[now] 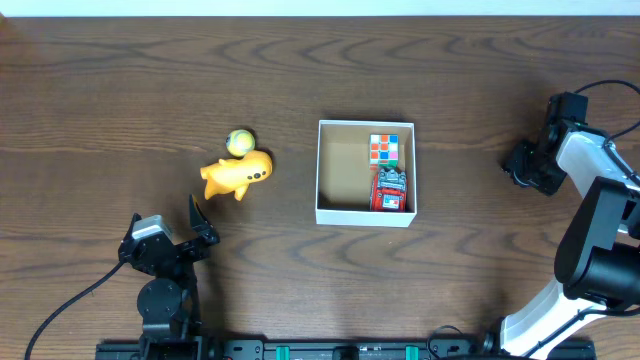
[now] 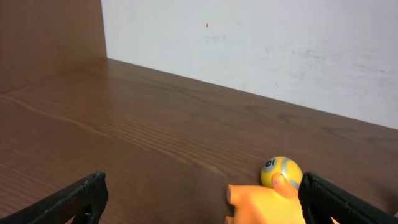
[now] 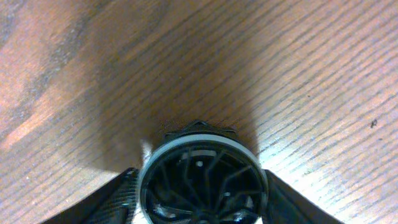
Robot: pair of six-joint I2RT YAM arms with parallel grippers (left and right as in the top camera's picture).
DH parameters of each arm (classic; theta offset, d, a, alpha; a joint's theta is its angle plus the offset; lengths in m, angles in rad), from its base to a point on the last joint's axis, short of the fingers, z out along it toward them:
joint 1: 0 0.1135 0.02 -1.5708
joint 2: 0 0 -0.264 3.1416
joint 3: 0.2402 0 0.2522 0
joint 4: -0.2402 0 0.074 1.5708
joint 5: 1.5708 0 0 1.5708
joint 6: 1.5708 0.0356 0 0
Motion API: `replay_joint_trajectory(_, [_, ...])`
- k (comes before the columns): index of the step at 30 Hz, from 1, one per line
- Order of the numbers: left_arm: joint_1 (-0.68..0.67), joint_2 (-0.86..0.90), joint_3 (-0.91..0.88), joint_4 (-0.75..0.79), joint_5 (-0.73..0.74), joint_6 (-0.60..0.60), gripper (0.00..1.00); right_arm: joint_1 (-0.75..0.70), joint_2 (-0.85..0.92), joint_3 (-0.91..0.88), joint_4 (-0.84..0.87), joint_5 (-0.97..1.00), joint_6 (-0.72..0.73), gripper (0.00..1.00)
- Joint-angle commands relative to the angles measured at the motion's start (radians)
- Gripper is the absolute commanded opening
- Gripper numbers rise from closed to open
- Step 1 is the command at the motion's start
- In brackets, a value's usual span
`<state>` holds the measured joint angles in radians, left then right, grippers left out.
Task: Pack container
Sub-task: 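Move the right gripper to the black wheel and grasp it, then carry the black wheel over the box and lower it inside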
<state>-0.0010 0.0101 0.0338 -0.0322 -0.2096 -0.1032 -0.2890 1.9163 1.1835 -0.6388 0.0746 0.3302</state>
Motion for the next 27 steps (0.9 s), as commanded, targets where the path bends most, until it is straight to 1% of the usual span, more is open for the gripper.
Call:
replay_joint_trajectory(1, [-0.002,-0.006,-0.030,-0.016,-0.001,0.010,0.98,-0.005,0.003,0.000,-0.002,-0.004,-0.006,0.56])
replay_joint_trajectory(4, [-0.002,-0.006,-0.030,-0.016,-0.001,0.010,0.98,-0.005,0.003,0.000,-0.010,-0.005,-0.006,0.48])
replay_joint_trajectory(5, [-0.002,-0.006,-0.030,-0.016,-0.001,0.010,0.98,-0.005,0.003,0.000,-0.012,-0.005,-0.006,0.47])
replay_joint_trajectory(10, [-0.002,-0.006,-0.030,-0.016,-0.001,0.010,0.98,0.002,-0.009,0.005,-0.012,-0.049,-0.008,0.49])
replay_joint_trajectory(16, [-0.002,-0.006,-0.030,-0.016,-0.001,0.010,0.98,0.051,-0.053,0.060,-0.055,-0.076,-0.041,0.50])
replay_joint_trajectory(21, [-0.002,-0.006,-0.030,-0.016,-0.001,0.010,0.98,0.121,-0.112,0.126,-0.108,-0.079,-0.059,0.51])
replay_joint_trajectory(27, [-0.002,-0.006,-0.030,-0.016,-0.001,0.010,0.98,0.245,-0.223,0.190,-0.145,-0.079,-0.085,0.52])
